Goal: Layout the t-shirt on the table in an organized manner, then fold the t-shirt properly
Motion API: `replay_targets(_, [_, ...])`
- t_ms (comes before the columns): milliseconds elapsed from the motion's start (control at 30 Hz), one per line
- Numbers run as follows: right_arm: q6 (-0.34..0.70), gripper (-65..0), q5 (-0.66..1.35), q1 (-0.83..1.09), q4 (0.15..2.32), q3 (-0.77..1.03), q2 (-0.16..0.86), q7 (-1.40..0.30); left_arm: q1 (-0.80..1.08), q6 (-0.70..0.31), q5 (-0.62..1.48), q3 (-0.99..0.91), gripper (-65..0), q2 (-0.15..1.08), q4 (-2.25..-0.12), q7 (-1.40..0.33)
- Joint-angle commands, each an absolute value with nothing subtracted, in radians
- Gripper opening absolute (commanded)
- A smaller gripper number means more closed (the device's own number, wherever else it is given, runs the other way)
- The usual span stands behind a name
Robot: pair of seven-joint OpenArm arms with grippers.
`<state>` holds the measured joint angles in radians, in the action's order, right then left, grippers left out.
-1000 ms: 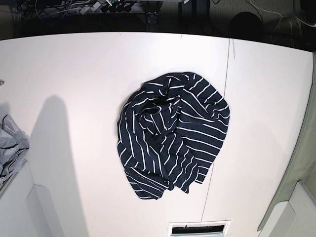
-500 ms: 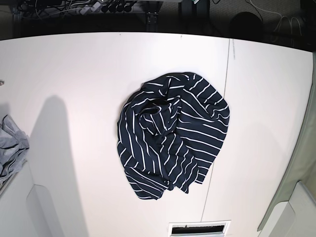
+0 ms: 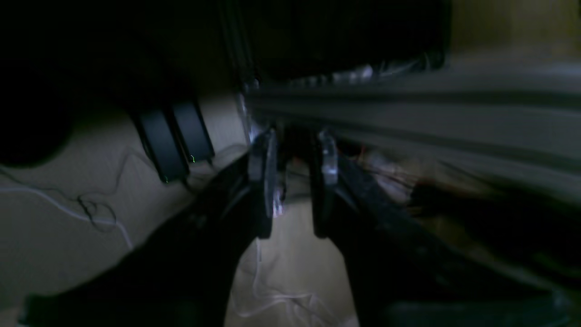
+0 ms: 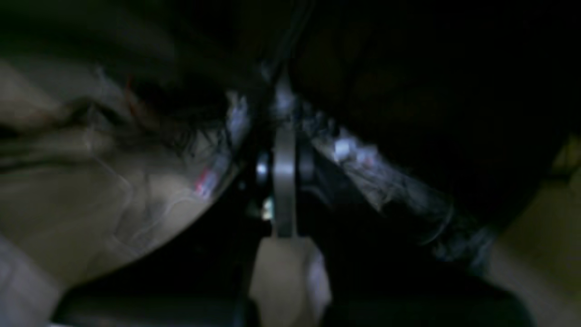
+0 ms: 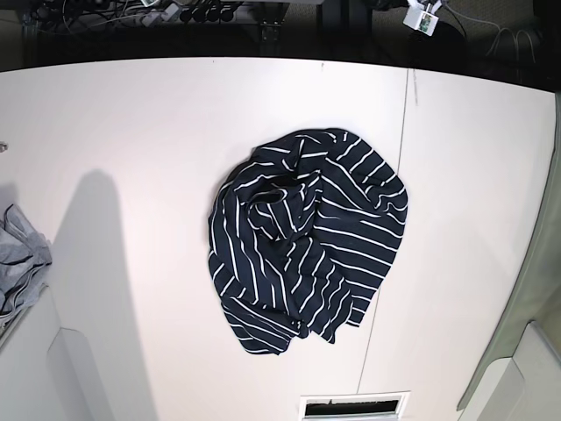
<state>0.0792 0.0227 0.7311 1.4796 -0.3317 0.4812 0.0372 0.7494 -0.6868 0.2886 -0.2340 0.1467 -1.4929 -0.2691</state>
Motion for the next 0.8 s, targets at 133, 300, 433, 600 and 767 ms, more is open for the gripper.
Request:
replay_targets(133, [0.07, -64.4, 0.027, 0.787, 1.747, -0.284, 0.524, -0.036, 0.829, -0.698, 0.4, -0.34, -49.0, 0.191, -1.759, -0.298])
replay_targets(300, [0.062, -64.4, 0.067, 0.725, 1.88, -0.23, 0.521, -0.065, 0.831, -0.698, 0.484, -0.387, -49.0, 0.302, -1.954, -0.304])
replay_targets(433, [0.001, -64.4, 0.099, 0.597, 1.883, -0.205, 0.472, -0.071, 0.781, -0.698, 0.514, -0.385, -36.7, 0.394, -2.008, -0.304])
replay_targets(600, [-0.004, -62.7, 0.124, 0.38, 1.832, -0.202, 0.363, -0.193, 0.653, -0.661, 0.535, -0.334, -27.4, 0.476, -1.986, -0.304])
replay_targets(767, [0.001, -38.6, 0.116, 0.181, 1.711, -0.202, 0.225, -0.229, 0.464, -0.628, 0.531, -0.178, -27.4, 0.519, -1.872, -0.323])
